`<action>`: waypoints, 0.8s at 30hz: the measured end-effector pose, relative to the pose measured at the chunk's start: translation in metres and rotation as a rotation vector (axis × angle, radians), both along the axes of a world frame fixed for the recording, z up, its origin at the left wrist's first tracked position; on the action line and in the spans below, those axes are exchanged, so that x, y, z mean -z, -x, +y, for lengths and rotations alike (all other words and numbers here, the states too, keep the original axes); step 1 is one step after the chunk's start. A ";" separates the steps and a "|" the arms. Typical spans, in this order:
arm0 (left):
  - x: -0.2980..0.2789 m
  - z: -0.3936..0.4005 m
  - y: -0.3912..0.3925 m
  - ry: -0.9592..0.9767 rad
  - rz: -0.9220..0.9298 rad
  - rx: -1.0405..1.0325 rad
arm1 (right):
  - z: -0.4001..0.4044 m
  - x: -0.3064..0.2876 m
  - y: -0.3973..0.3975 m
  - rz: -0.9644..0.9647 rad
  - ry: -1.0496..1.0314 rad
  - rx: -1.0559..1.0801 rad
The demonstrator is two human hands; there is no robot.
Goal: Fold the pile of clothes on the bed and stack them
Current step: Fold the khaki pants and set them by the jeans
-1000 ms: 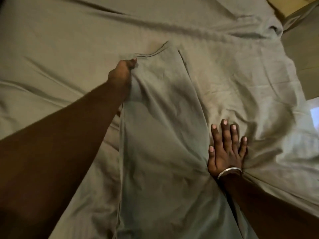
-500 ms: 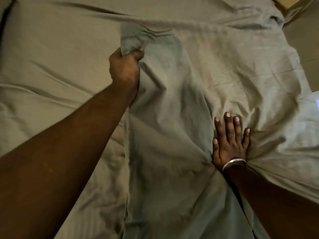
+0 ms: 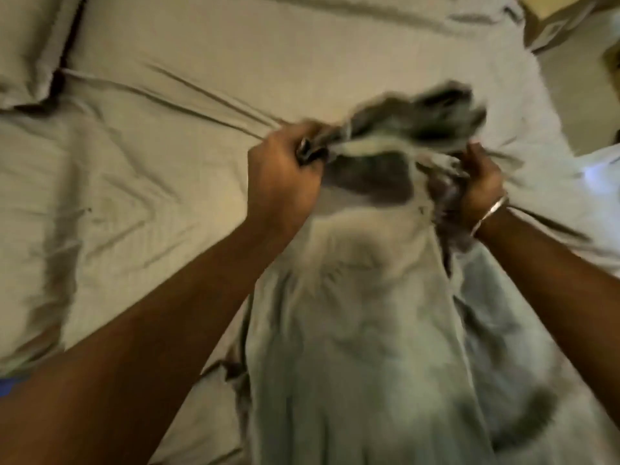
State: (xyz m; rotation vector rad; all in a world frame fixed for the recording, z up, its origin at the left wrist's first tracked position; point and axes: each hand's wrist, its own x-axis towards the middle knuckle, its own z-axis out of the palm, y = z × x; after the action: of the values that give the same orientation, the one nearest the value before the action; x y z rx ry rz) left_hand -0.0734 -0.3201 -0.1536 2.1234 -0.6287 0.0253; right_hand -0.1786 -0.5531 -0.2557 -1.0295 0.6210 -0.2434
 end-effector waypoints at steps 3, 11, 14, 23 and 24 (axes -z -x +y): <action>0.008 0.039 0.074 -0.017 0.023 0.200 | 0.035 -0.041 0.060 0.023 -0.273 0.033; 0.037 0.174 0.245 -0.403 0.175 0.358 | 0.172 -0.063 0.225 0.497 -0.342 -0.039; 0.033 0.213 0.303 -0.392 0.157 0.414 | 0.207 -0.071 0.287 0.599 -0.341 -0.048; 0.022 0.280 0.407 -0.579 0.326 0.594 | 0.272 -0.084 0.400 1.017 0.301 -0.279; 0.023 0.286 0.412 -0.638 0.360 0.650 | 0.275 -0.087 0.404 1.086 0.373 -0.345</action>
State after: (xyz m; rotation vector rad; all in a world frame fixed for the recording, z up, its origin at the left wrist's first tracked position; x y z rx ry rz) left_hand -0.4849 -0.0342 -0.1763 2.3081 -1.1801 -1.0084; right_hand -0.5825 -0.2779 -0.1690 -1.5955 1.3783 0.5769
